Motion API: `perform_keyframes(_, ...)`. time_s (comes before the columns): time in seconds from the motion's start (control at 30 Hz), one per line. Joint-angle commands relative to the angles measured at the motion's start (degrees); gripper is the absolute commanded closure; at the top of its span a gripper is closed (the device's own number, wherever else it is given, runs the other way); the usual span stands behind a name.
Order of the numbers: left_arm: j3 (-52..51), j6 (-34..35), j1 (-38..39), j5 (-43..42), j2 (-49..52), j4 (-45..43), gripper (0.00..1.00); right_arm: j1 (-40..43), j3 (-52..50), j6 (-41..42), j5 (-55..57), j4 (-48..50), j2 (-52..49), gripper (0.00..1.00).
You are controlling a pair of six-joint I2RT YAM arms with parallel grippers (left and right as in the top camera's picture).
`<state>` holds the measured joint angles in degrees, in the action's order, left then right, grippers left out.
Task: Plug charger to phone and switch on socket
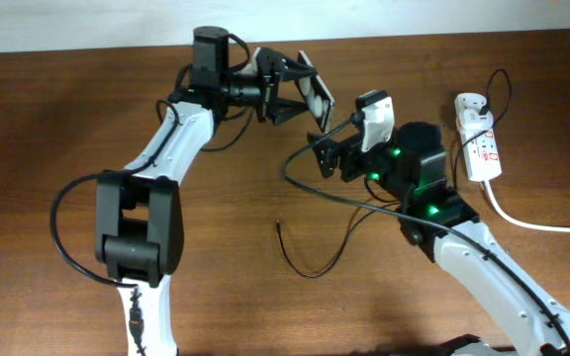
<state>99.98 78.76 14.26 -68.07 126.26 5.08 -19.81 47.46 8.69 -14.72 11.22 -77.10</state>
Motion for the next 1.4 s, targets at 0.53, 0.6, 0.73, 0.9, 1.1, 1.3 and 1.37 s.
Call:
perform_keyframes(0.53,0.9,1.0,5.4,-7.6,0.3,-4.2,1.00,-1.6,0.8,8.9,9.4,0.1,-0.2,0.02)
perform_keyframes(0.6,0.9,1.0,6.3,-7.1,0.3,-4.2,1.00,-1.6,0.8,8.7,9.4,0.2,-1.3,0.01)
perform_keyframes(0.73,0.9,0.9,7.4,-6.7,0.3,-4.2,1.00,-1.6,0.8,8.7,9.4,2.1,-2.7,0.01)
perform_keyframes(0.9,0.9,0.9,7.5,-6.2,0.3,-4.2,1.00,-1.6,0.8,8.1,10.0,2.1,-2.7,0.08)
perform_keyframes(1.1,0.9,0.9,7.5,-5.0,0.3,-4.2,1.00,-1.5,0.8,7.6,11.8,1.5,-2.7,0.24)
perform_keyframes(1.3,0.9,0.9,7.5,-4.5,0.3,-4.2,1.00,-1.5,0.8,7.6,11.8,1.0,-2.7,0.49)
perform_keyframes(1.37,0.9,0.9,7.5,-4.5,0.3,-4.2,1.00,-1.5,0.8,7.7,11.8,1.0,-2.7,0.49)
